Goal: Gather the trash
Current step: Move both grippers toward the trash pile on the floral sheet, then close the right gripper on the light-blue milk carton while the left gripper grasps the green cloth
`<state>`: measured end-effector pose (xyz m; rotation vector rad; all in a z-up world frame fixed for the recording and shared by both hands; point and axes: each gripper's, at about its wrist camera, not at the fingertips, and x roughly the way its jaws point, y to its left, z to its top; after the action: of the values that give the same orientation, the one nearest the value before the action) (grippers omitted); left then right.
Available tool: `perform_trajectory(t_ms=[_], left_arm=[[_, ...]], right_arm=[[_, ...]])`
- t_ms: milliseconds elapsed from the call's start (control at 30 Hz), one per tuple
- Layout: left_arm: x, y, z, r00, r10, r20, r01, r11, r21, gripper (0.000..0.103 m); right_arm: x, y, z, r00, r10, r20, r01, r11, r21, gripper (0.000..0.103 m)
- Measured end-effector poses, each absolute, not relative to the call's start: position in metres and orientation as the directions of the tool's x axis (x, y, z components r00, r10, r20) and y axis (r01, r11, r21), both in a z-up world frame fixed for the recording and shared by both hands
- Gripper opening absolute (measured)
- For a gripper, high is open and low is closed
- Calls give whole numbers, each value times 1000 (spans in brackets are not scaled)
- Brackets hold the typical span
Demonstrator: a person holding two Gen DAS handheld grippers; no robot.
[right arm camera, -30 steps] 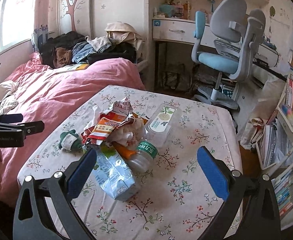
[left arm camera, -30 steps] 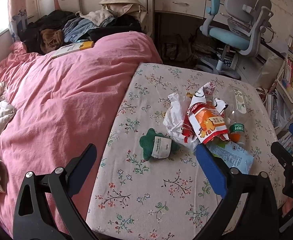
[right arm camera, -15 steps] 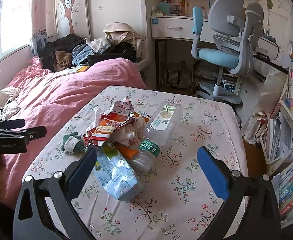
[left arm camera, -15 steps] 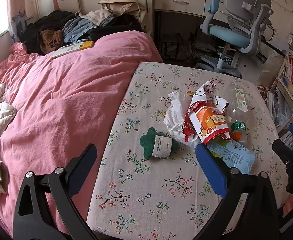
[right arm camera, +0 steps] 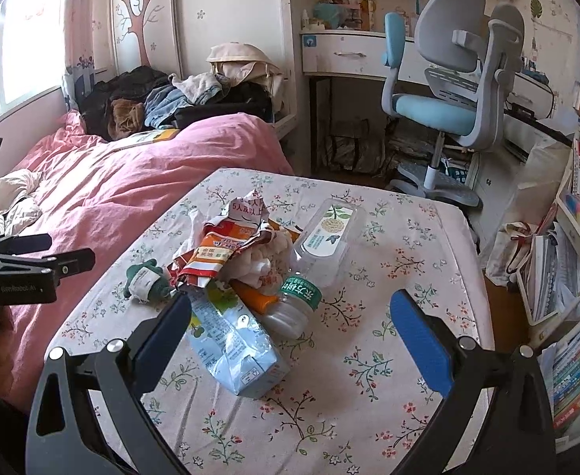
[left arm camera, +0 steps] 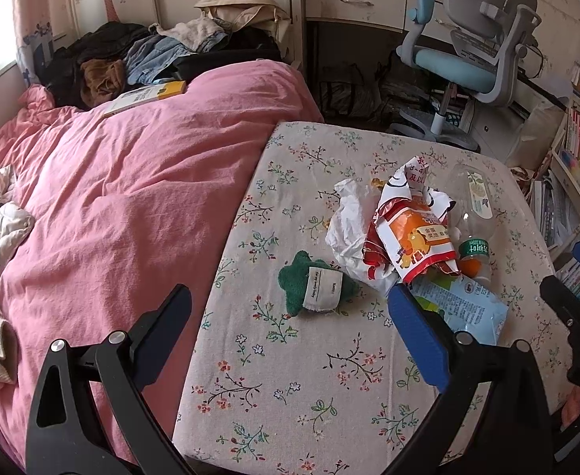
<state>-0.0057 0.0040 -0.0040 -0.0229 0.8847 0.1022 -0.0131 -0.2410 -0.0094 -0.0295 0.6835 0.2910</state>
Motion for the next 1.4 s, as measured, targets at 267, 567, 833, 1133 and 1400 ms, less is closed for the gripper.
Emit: perform_trajectory(t_ms=[267,567,833,1133,1400], left_arm=[[-5,1,-5,625,85,-776,-96,995,31,96],[-5,0,-6,626,83,-776,-95,995,30,96],[-4,8,-5,622,125,-773,-140,989,47,96],[-1,30,-3,609,151,-778,-210,977,24,96],[2,47,-2,599,170,-782,-257,966,13,96]], right_arm=[[-14,-240,-6,747,256,-614,-276,959,65,97],[-14,-239,-6,747,255,-614,-276,959,63,97],[-13,-235,-8,737,259,-625,-290,955,53,97],[-13,-227,-15,711,272,-649,-325,945,41,97],[-10,-210,-29,668,281,-689,-378,926,11,97]])
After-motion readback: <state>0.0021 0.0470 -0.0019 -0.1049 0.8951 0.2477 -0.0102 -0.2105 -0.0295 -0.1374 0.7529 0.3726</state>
